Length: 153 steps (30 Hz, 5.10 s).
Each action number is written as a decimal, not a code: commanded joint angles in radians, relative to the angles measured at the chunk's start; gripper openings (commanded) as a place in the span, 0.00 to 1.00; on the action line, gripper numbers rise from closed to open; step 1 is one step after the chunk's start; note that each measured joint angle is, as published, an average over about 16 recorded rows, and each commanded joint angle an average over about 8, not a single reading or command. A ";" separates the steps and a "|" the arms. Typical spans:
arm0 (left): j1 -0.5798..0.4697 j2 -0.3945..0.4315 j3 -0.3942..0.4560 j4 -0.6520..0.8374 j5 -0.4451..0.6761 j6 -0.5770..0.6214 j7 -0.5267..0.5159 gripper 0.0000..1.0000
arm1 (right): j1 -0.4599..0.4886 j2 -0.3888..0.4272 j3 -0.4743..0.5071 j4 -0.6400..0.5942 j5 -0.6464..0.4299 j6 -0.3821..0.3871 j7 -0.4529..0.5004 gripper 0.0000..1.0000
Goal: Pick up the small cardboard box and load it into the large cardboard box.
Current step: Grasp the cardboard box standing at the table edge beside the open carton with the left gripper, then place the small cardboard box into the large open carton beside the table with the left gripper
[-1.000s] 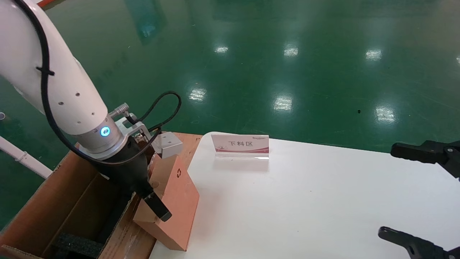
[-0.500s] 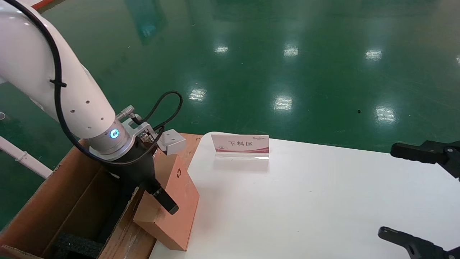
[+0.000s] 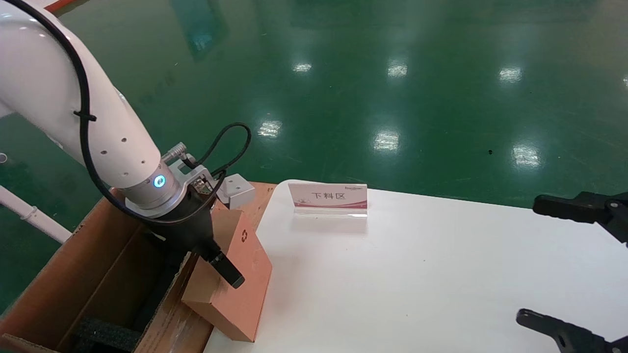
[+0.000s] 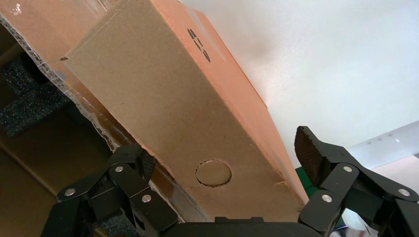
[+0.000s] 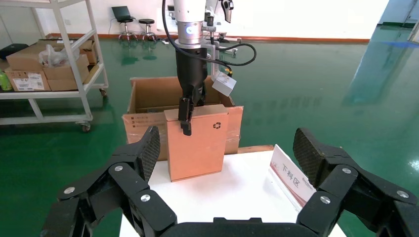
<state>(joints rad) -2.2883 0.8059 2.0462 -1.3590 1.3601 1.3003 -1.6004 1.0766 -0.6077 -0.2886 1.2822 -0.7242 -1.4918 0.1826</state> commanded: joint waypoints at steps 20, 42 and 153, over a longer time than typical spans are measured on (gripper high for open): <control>-0.003 -0.001 -0.002 0.000 -0.006 0.006 0.001 0.00 | 0.000 0.000 0.000 0.000 0.000 0.000 0.000 0.00; -0.184 -0.109 -0.099 0.116 -0.113 0.071 0.107 0.00 | 0.001 0.000 -0.001 -0.001 0.000 0.000 0.000 0.00; -0.049 -0.070 0.598 0.808 -0.378 -0.081 0.561 0.00 | 0.002 0.003 -0.007 -0.001 0.005 0.002 -0.004 1.00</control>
<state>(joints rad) -2.3372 0.7345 2.6447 -0.5501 0.9823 1.2205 -1.0381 1.0786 -0.6050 -0.2959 1.2812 -0.7195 -1.4894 0.1789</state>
